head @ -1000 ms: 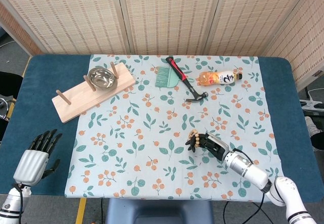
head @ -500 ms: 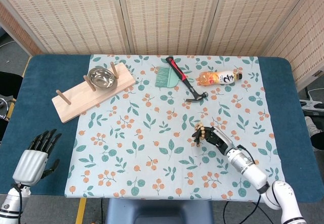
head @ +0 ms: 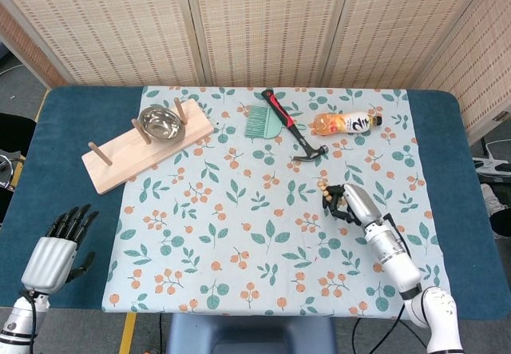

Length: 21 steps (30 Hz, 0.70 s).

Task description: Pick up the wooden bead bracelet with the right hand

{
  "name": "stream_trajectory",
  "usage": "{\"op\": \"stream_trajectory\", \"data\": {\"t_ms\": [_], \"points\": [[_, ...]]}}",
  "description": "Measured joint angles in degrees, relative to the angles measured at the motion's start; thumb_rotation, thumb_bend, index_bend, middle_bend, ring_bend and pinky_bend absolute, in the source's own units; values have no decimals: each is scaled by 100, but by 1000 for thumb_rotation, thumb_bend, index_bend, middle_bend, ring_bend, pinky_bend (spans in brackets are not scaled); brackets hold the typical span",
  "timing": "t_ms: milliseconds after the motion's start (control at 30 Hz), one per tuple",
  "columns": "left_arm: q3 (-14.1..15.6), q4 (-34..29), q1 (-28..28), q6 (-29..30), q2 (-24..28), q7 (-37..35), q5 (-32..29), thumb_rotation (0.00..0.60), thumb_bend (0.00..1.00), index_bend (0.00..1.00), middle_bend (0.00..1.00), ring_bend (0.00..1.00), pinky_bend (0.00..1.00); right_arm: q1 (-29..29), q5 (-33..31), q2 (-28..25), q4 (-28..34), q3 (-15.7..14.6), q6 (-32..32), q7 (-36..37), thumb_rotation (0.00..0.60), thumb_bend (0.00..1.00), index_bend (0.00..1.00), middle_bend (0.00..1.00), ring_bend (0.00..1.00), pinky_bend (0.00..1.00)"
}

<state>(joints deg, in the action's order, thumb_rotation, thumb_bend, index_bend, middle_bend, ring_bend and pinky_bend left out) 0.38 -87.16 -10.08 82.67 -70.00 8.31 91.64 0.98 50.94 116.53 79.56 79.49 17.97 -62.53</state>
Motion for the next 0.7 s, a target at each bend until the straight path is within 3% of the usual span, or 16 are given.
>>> {"op": "stream_trajectory", "data": {"t_ms": [233, 467, 567, 700], "points": [[5, -1, -11, -34, -15, 38, -9, 600, 409, 69, 0, 0, 157, -172, 882, 161, -121, 366, 142, -2399, 600, 594, 853, 774, 453, 313], [16, -16, -4, -14, -5, 31, 15, 600, 409, 69, 0, 0, 158, -263, 1139, 351, -435, 511, 391, -4487, 600, 594, 843, 774, 450, 310], [20, -21, 3, 1, 5, 17, 22, 600, 408, 69, 0, 0, 159, -269, 1037, 520, -670, 583, 534, -5183, 600, 594, 736, 737, 401, 300], [21, -27, 6, 16, 18, -5, 34, 600, 408, 69, 0, 0, 160, -253, 693, 763, -1021, 675, 670, -5650, 600, 577, 493, 526, 277, 246]]}}
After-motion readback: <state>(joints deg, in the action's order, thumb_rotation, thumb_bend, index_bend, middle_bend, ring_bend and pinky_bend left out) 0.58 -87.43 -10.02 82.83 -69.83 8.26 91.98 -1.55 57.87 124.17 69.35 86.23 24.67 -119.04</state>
